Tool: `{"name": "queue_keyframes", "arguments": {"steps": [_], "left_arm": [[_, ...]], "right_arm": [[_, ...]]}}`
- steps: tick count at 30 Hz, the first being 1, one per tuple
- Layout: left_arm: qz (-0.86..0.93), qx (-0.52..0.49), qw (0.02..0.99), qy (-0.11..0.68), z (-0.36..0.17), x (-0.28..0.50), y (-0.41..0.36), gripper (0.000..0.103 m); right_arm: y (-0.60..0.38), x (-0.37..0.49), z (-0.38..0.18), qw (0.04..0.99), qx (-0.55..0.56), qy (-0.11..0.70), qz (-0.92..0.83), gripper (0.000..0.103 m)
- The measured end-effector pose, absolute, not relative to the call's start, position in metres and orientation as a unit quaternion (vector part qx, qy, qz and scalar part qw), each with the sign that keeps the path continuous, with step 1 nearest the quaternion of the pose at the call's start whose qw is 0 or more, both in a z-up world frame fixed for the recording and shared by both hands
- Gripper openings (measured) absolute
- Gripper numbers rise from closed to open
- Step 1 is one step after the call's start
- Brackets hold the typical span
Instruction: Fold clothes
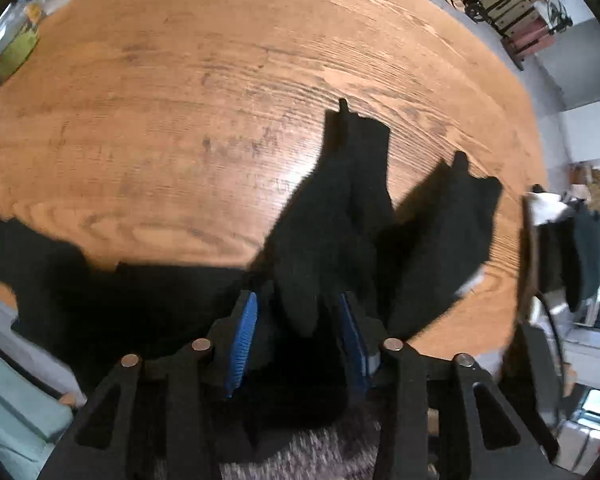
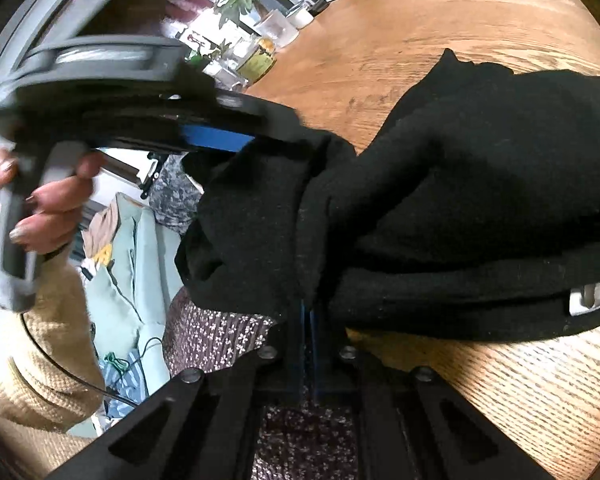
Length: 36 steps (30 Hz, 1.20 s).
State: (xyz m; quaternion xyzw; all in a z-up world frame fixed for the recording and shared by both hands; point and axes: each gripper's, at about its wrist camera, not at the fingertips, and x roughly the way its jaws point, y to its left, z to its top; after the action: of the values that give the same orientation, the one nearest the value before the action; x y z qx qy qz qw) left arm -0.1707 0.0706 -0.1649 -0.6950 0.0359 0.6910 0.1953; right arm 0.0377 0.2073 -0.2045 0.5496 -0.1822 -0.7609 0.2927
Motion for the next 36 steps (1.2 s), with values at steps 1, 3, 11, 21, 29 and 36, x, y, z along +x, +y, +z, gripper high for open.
{"name": "queue_keyframes", "arguments": {"steps": [1, 3, 11, 21, 29, 36], "left_arm": [[0.691, -0.692, 0.200, 0.056, -0.166, -0.167, 0.076, 0.019], [0.709, -0.667, 0.217, 0.078, -0.158, -0.157, 0.082, 0.013], [0.744, -0.613, 0.258, 0.066, -0.130, -0.113, 0.044, 0.011], [0.742, -0.603, 0.293, -0.001, -0.151, -0.061, 0.019, 0.009], [0.743, -0.600, 0.294, -0.039, -0.146, -0.062, 0.003, 0.015], [0.763, -0.581, 0.265, -0.100, -0.120, -0.094, -0.038, 0.053]], "right_arm": [[0.209, 0.037, -0.203, 0.288, 0.550, -0.180, -0.763, 0.003], [0.212, 0.036, -0.201, 0.278, 0.549, -0.176, -0.768, 0.007], [0.244, 0.022, -0.163, 0.186, 0.532, -0.120, -0.817, 0.053], [0.216, -0.038, -0.142, 0.192, 0.539, -0.120, -0.812, 0.075], [0.164, -0.040, -0.179, 0.247, 0.584, -0.064, -0.771, 0.006], [0.238, 0.021, -0.087, 0.211, 0.467, -0.077, -0.855, 0.006]]}}
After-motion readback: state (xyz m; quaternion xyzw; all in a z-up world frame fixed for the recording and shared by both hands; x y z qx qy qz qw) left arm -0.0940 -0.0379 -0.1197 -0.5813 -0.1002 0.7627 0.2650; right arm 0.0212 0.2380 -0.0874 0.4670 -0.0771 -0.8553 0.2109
